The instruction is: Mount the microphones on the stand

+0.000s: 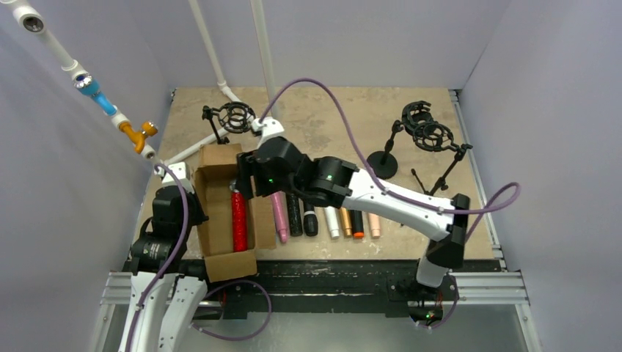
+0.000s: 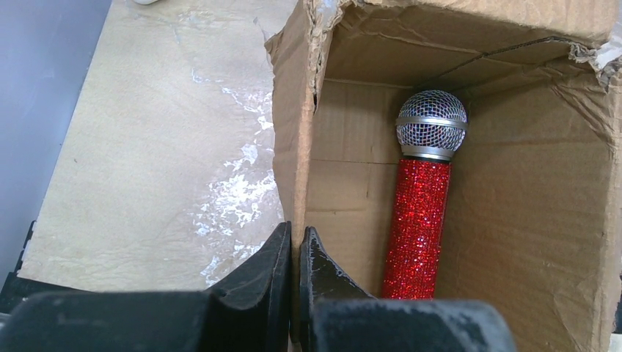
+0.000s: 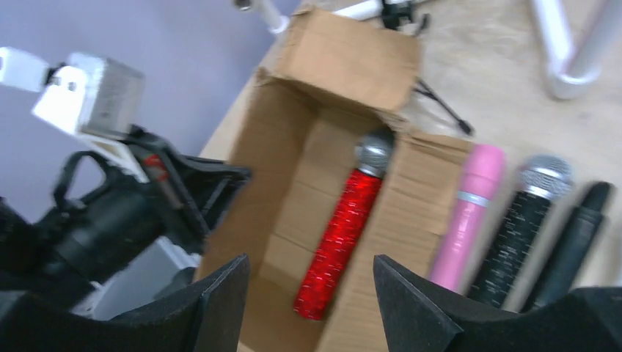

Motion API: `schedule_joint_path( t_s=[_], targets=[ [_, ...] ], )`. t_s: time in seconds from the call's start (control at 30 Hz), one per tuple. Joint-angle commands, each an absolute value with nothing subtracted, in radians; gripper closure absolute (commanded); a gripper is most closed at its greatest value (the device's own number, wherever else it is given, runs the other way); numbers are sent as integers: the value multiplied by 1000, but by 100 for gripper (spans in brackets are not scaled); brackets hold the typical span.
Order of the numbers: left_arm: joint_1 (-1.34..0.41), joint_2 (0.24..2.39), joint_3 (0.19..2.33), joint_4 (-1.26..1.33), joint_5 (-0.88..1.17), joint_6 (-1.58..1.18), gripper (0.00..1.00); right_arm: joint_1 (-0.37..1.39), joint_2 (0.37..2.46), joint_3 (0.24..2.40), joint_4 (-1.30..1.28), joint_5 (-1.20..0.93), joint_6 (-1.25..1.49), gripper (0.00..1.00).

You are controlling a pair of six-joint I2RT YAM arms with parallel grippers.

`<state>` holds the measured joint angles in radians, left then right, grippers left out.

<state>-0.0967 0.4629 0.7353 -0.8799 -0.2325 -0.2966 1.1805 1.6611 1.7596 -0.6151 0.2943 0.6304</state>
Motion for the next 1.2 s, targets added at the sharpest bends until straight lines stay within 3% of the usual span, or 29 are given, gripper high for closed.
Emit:
schedule_joint_path(
  t_s=[0.0, 0.37, 1.17],
  targets=[
    [-95, 463, 795, -811, -241, -321, 100, 1239, 1853, 1921, -679, 286, 646, 34],
    [-95, 459, 808, -827, -231, -323, 100, 1250, 2096, 2024, -687, 235, 630, 34],
    [-95, 439, 816, -859, -150, -392, 100, 1220, 2411, 2222, -780, 407, 593, 31]
  ],
)
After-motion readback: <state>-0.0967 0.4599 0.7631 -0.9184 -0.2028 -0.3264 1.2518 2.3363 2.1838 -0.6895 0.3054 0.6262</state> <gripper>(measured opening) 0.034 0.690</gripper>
